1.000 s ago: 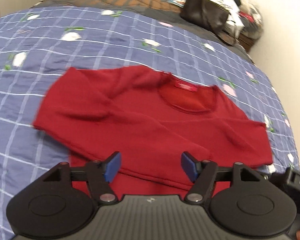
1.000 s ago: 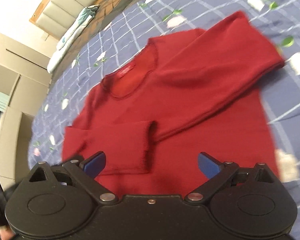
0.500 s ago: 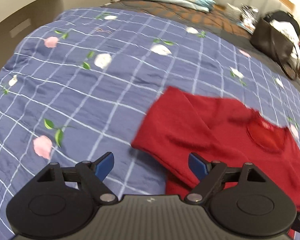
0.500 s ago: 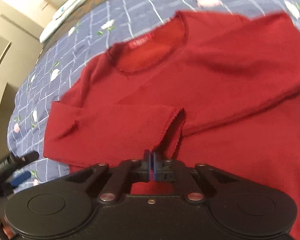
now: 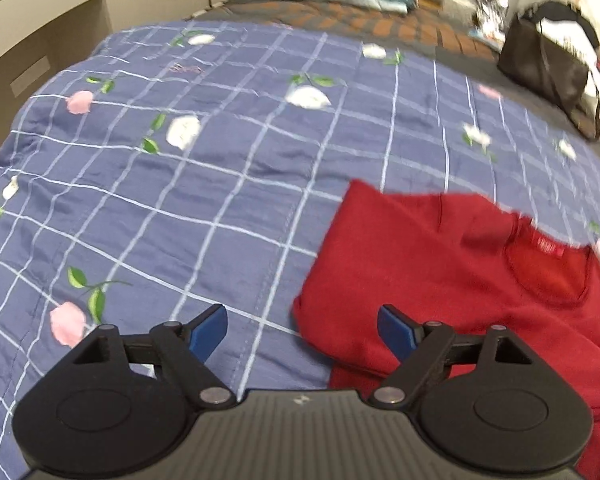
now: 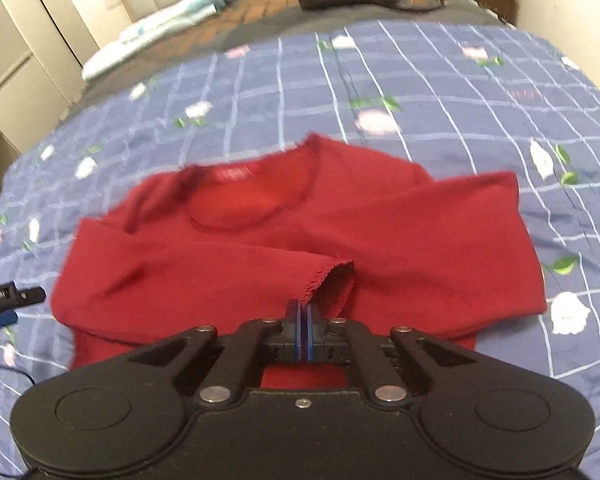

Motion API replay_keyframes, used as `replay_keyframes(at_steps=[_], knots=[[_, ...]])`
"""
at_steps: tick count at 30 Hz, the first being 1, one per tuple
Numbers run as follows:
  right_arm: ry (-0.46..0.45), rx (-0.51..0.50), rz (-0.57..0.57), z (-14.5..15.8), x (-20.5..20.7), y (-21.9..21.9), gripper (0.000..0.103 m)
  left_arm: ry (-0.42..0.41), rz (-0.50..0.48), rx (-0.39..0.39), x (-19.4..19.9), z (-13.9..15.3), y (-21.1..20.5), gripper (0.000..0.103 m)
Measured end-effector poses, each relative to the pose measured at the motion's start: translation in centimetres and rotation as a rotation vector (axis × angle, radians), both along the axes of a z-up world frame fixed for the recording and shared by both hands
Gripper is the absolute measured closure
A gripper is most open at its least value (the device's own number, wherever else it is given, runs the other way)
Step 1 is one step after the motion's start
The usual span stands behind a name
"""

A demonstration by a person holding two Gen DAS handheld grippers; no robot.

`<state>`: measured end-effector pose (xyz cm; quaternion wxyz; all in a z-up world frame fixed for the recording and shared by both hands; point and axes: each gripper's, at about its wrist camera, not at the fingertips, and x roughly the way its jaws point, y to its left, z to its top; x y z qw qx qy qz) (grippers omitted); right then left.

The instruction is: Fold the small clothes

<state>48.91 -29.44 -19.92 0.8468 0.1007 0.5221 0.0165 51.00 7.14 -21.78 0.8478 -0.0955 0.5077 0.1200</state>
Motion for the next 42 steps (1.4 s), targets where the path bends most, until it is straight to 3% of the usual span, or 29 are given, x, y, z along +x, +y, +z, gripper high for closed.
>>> replay_keyframes(at_steps=[5, 11, 16, 22, 27, 34, 42], knots=[[0.027, -0.052, 0.039, -2.0, 0.1, 0.4, 0.097, 0.067, -0.022, 0.048, 1.5, -2.3, -0.9, 0.018], [0.063, -0.074, 0.031, -3.2, -0.5, 0.1, 0.077, 0.132, -0.019, 0.07, 2.2, -3.9, -0.6, 0.016], [0.069, -0.079, -0.001, -3.3, -1.4, -0.8, 0.05, 0.141, -0.012, 0.069, 1.6, -3.2, -0.8, 0.014], [0.059, -0.07, -0.024, -2.2, -4.0, -1.7, 0.021, 0.107, 0.012, 0.037, -1.7, -1.9, -1.0, 0.005], [0.105, -0.056, -0.042, -2.0, -8.0, -2.9, 0.006, 0.146, 0.028, 0.016, -6.2, -1.8, -1.1, 0.003], [0.214, -0.046, -0.003, -2.3, -14.0, -3.8, 0.001, 0.243, 0.026, 0.049, -12.1, -1.6, -1.8, 0.003], [0.315, -0.06, 0.12, -3.4, -18.8, -3.2, 0.001, 0.34, 0.023, 0.107, -17.8, -1.8, -3.0, 0.003]])
